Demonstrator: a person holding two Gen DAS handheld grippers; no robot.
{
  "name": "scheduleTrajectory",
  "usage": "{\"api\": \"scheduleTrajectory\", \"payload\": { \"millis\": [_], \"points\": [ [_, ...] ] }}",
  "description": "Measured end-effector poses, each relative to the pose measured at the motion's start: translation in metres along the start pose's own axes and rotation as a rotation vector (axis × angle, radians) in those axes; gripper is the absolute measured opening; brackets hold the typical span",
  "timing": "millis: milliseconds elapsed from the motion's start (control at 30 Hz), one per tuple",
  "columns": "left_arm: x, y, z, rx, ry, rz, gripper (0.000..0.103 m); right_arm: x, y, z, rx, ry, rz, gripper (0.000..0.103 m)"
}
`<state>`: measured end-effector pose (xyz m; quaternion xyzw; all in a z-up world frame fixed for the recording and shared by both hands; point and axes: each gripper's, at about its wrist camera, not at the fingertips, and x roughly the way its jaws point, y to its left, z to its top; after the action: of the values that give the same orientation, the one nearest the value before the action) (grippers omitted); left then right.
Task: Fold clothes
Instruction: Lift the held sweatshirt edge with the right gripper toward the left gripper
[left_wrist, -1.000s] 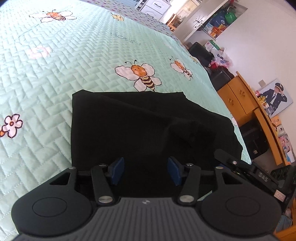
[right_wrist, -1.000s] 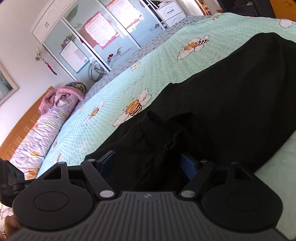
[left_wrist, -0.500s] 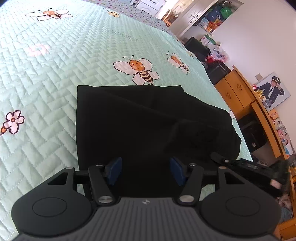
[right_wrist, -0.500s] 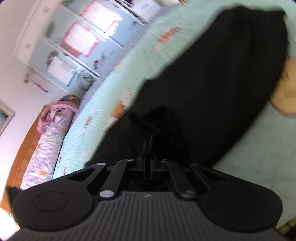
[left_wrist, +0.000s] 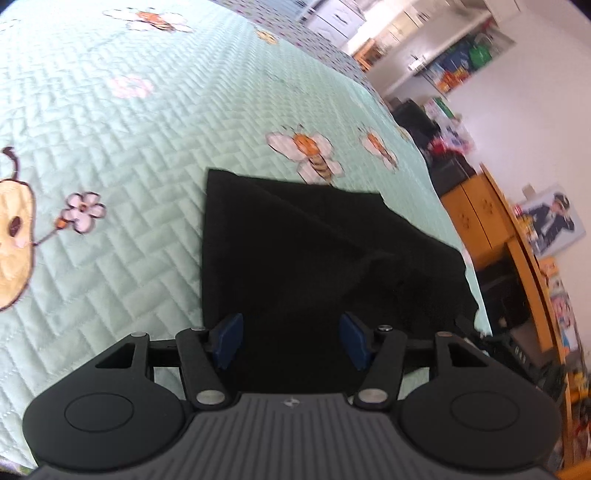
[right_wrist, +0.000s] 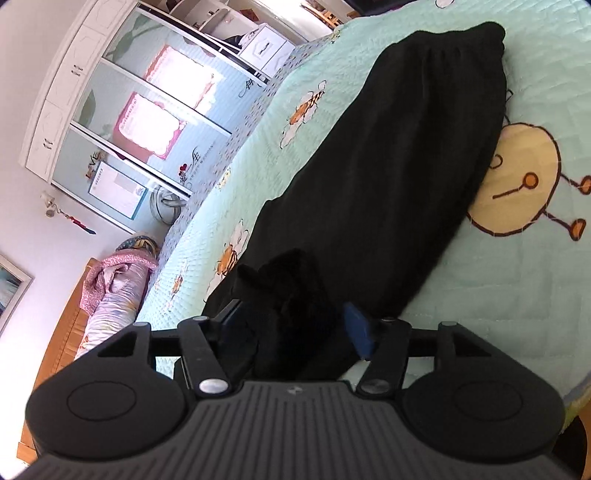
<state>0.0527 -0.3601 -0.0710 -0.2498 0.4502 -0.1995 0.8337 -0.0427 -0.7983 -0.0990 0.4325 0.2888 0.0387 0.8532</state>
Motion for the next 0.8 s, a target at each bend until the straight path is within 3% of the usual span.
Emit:
{"api": "scheduleTrajectory", "payload": {
  "millis": [100, 200, 267, 467, 533, 667, 800],
  "points": [
    [-0.007, 0.002, 0.007, -0.001, -0.035, 0.027, 0.061, 0.010, 0.008, -0.001, -0.054, 0.018, -0.010, 0.066],
    [-0.011, 0.005, 0.014, 0.003, -0.065, 0.039, 0.061, 0.019, 0.019, -0.003, -0.103, 0.036, -0.008, 0.077],
    [-0.010, 0.005, 0.021, 0.011, -0.074, 0.040, 0.061, 0.020, 0.022, -0.004, -0.118, 0.040, -0.023, 0.076],
    [0.001, -0.008, 0.062, 0.198, -0.124, 0.001, 0.061, 0.022, 0.011, -0.001, -0.060, 0.050, 0.018, 0.063],
    [0.011, -0.012, 0.076, 0.245, -0.113, 0.022, 0.061, 0.022, 0.006, 0.000, -0.033, 0.055, 0.033, 0.056],
    [0.024, -0.017, 0.086, 0.245, -0.091, 0.008, 0.061, 0.023, 0.000, 0.001, 0.033, 0.052, 0.049, 0.052],
    [0.028, -0.018, 0.065, 0.206, -0.051, -0.020, 0.061, 0.020, -0.002, -0.001, 0.066, 0.021, 0.037, 0.051]
  ]
}}
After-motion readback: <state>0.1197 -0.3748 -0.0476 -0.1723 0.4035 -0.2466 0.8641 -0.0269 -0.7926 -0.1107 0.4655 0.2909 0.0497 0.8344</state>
